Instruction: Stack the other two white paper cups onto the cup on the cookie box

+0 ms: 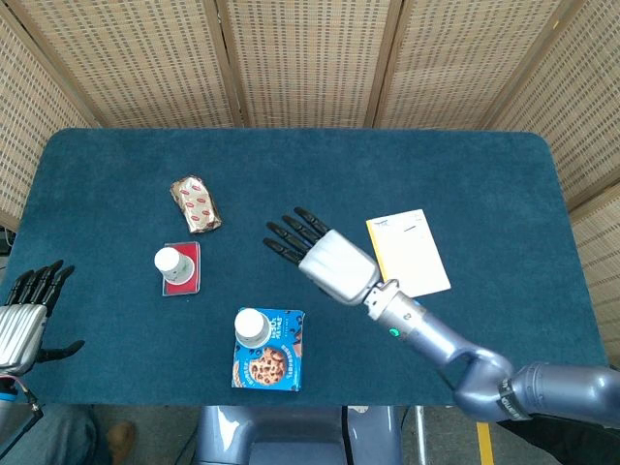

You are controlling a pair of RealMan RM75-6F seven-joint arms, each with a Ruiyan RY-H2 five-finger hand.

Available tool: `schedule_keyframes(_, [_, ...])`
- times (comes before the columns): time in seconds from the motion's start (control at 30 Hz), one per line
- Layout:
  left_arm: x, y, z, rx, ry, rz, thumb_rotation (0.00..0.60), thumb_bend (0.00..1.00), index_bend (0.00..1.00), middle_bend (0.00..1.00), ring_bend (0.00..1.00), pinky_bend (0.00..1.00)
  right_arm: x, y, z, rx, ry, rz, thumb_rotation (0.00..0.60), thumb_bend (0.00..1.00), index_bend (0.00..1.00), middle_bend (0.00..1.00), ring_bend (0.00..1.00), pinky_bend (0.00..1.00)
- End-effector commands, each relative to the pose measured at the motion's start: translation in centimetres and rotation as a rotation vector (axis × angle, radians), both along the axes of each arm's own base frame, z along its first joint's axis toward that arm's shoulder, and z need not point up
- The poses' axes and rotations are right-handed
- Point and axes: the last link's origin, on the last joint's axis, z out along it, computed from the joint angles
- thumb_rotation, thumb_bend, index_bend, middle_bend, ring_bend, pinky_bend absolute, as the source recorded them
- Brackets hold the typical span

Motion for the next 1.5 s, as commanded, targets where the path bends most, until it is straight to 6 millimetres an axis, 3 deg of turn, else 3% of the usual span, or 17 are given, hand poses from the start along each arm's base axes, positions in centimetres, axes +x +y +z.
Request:
schedule_keyframes(0.03, [0.1,1.5,-0.1,0.001,0.026,-0.035,0.6,0.0,0.0,0.0,0.0,0.0,-12.4,-1.6,4.0,-0.114,0.086,-0.026,0.6,0.0,0.01,0.02,0.01,0.01])
schedule_keyframes(0.07, [0.3,2.6,-0.1,-0.013,0.044,-0.064,0.6,0.0,0.0,0.0,0.0,0.0,-14.9,-1.4,4.9,-0.139,0.083,-0.125,0.6,0.0,0.01,0.01,0.0,0.0])
schedule_keyframes(0.13, [0.7,4.3,-0.1,-0.039,0.062,-0.096,0.6,0.0,0.0,0.0,0.0,0.0,-17.3,-0.3,5.5,-0.153,0.047,-0.259,0.6,0.0,0.0,0.0,0.0,0.0])
schedule_keyframes(0.3, [2.4,8.5,-0.2,-0.102,0.118,-0.209,0.6,0.0,0.0,0.0,0.0,0.0,-20.9,3.3,6.6,-0.161,-0.02,-0.465,0.6,0.0,0.0,0.0,0.0,0.0])
schedule_keyframes(0.53, [4.9,13.3,-3.1,-0.23,0.114,-0.338,0.6,0.0,0.0,0.0,0.0,0.0,-24.0,8.7,6.3,-0.155,-0.06,-0.589,0.6,0.0,0.0,0.0,0.0,0.0])
schedule_keyframes(0.63, [5.7,15.0,-4.8,-0.287,0.115,-0.367,0.6,0.0,0.0,0.0,0.0,0.0,-24.4,10.8,6.5,-0.164,-0.101,-0.629,0.6,0.0,0.0,0.0,0.0,0.0])
schedule_keyframes(0.83, [6.0,16.6,-7.1,-0.386,0.144,-0.355,0.6,0.0,0.01,0.0,0.0,0.0,-24.8,13.1,7.1,-0.216,-0.153,-0.665,0.6,0.0,0.0,0.0,0.0,0.0])
schedule_keyframes(0.97, [5.6,17.3,-7.6,-0.409,0.146,-0.314,0.6,0.0,0.04,0.01,0.01,0.1,-25.1,13.4,7.3,-0.235,-0.155,-0.674,0.6,0.0,0.0,0.0,0.0,0.0])
schedule_keyframes(1.33, [4.4,18.7,-9.3,-0.419,0.122,-0.242,0.6,0.0,0.1,0.08,0.09,0.14,-25.5,13.3,8.0,-0.246,-0.169,-0.688,0.6,0.0,0.0,0.0,0.0,0.0])
schedule_keyframes(1.5, [4.4,19.0,-10.0,-0.407,0.124,-0.25,0.6,0.02,0.15,0.2,0.19,0.23,-25.5,13.3,8.0,-0.248,-0.175,-0.69,0.6,0.0,0.0,0.0,0.0,0.0])
